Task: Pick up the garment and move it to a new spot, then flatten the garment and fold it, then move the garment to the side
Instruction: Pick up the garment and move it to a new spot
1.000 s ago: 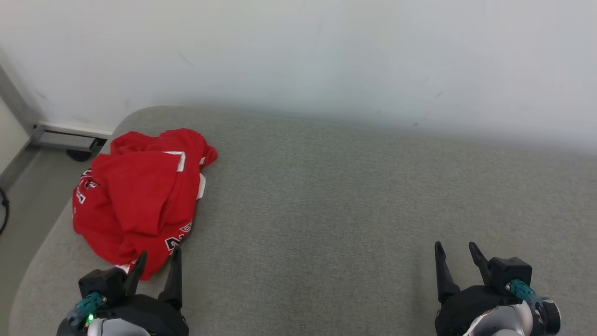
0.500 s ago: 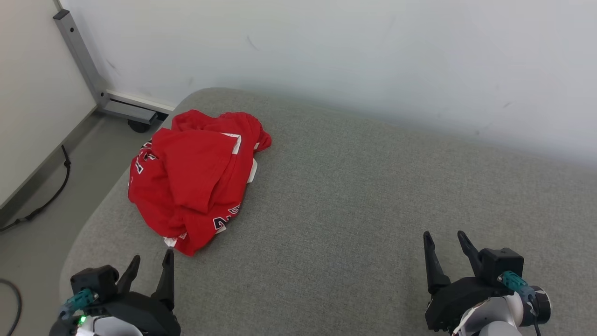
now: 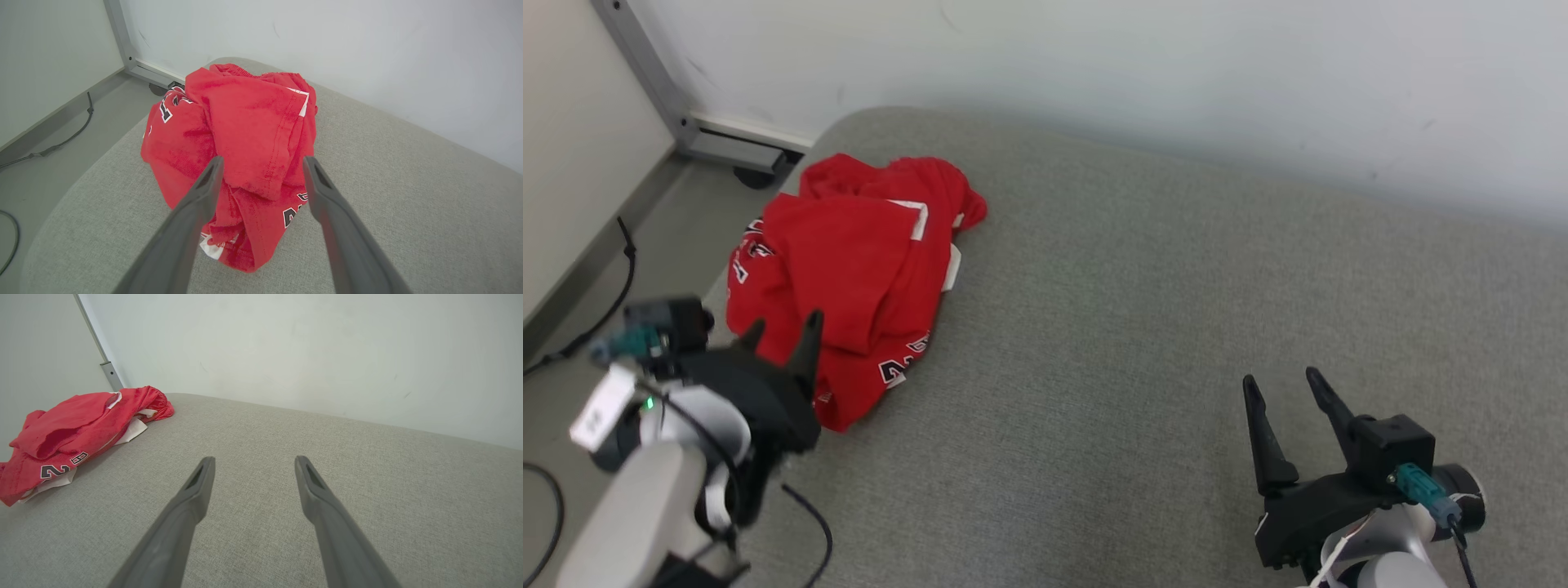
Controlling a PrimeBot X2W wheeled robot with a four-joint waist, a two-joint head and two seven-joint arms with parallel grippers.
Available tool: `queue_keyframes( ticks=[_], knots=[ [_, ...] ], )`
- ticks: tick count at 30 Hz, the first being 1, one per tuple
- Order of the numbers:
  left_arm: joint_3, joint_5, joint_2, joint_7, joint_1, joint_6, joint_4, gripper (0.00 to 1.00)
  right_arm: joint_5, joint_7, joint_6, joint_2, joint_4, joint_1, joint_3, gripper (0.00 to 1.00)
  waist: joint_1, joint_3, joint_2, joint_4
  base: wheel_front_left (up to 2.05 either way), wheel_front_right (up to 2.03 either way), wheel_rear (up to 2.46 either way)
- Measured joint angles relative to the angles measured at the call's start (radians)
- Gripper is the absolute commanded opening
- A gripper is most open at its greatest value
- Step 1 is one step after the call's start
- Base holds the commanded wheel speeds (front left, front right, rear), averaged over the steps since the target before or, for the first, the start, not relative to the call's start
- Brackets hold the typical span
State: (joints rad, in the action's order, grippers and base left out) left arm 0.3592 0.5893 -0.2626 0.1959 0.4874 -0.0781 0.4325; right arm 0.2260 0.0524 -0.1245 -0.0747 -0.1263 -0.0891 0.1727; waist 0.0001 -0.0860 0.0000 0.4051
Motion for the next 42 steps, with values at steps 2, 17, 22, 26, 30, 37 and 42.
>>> queue_keyframes(
  ticks=[2, 17, 22, 26, 30, 37, 42],
  knots=[
    [0.000, 0.001, -0.004, 0.052, 0.056, -0.001, 0.018, 1.00, -0.013, -0.015, 0.000, -0.016, 0.035, 0.000, 0.006, 1.00, 0.0000, -0.022, 0.0000, -0.008, 0.00, 0.00, 0.00],
    [0.000, -0.018, -0.114, 0.330, 0.312, -0.010, 0.149, 1.00, -0.070, -0.139, 0.002, -0.089, 0.230, -0.015, 0.032, 1.00, 0.0002, -0.206, 0.0001, -0.128, 0.00, 0.00, 0.00],
    [0.017, -0.050, -0.123, 0.379, 0.361, -0.019, 0.176, 1.00, -0.072, -0.168, 0.002, -0.096, 0.262, -0.045, 0.028, 1.00, 0.0002, -0.266, 0.0002, -0.173, 0.00, 0.00, 0.00],
    [0.019, -0.066, -0.119, 0.420, 0.396, -0.028, 0.207, 1.00, -0.072, -0.185, 0.002, -0.104, 0.279, -0.045, 0.020, 1.00, 0.0002, -0.308, 0.0002, -0.197, 0.00, 0.00, 0.00],
    [0.019, -0.079, -0.130, 0.450, 0.403, -0.030, 0.234, 1.00, -0.072, -0.199, 0.002, -0.104, 0.297, -0.050, 0.021, 1.00, 0.0001, -0.340, 0.0001, -0.212, 0.00, 0.00, 0.00],
    [0.022, -0.098, -0.122, 0.464, 0.442, -0.037, 0.262, 0.00, -0.072, -0.220, 0.002, -0.106, 0.304, -0.065, 0.015, 1.00, 0.0000, -0.364, 0.0001, -0.215, 0.00, 0.00, 0.00],
    [0.023, -0.097, -0.098, 0.463, 0.450, -0.037, 0.282, 0.00, -0.072, -0.229, 0.002, -0.106, 0.296, -0.065, 0.009, 1.00, 0.0000, -0.357, 0.0001, -0.205, 0.00, 0.00, 0.00]
  ],
)
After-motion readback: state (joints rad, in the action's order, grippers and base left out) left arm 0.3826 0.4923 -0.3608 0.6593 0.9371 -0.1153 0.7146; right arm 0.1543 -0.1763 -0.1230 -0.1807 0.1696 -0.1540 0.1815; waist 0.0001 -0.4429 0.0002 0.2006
